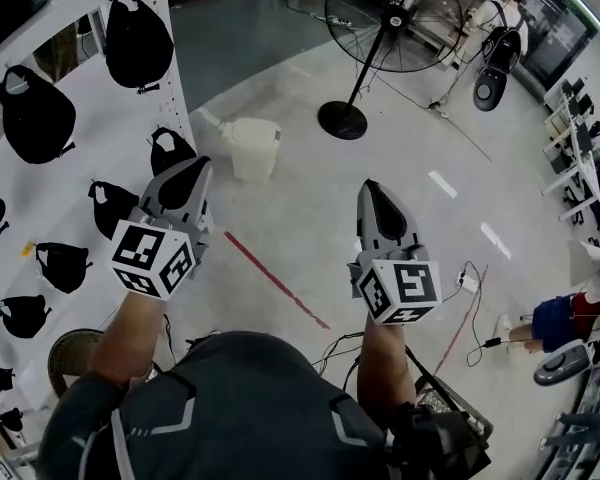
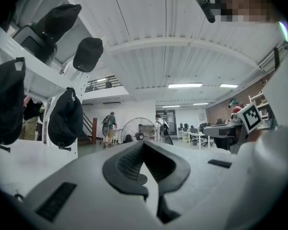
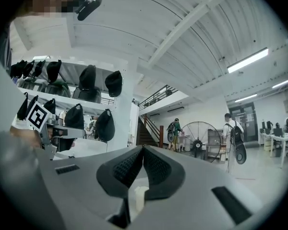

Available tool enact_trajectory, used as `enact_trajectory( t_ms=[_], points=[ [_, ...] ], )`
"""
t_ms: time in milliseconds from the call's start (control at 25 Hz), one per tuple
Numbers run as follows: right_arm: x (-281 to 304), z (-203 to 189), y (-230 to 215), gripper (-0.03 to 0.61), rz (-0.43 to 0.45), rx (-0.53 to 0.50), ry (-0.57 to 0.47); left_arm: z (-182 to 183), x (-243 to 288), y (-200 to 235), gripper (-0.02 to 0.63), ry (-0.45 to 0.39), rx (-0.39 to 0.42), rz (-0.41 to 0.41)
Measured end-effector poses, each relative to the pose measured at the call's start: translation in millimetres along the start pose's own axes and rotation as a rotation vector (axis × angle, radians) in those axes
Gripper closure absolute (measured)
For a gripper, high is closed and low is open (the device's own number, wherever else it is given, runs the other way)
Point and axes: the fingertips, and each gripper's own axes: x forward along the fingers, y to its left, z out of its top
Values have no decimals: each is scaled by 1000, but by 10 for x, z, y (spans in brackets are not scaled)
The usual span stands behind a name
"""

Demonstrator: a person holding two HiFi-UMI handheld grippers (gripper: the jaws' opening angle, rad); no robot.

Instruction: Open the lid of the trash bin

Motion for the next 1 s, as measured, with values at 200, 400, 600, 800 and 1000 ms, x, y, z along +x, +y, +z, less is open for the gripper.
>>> enact_trajectory(
  t_ms=[200,400,600,800,1000],
  points=[
    [13,-203,-219,552,5,23,-20,-139,200,-120,606,3,28,27],
    [314,-210,-432,551,0,39,-7,-82,573,-44,606,22,40,10],
    [817,-305,-676,552,-35,64,-5,-185,1092,267,606,6,21,-6],
    [1296,-324,-812,552,-48,45,0,-156,1518,583,606,-10,49,2],
    [1835,-312,-872,552,-82,42,-6,-151,1869,938,606,-6,42,-30]
  ],
)
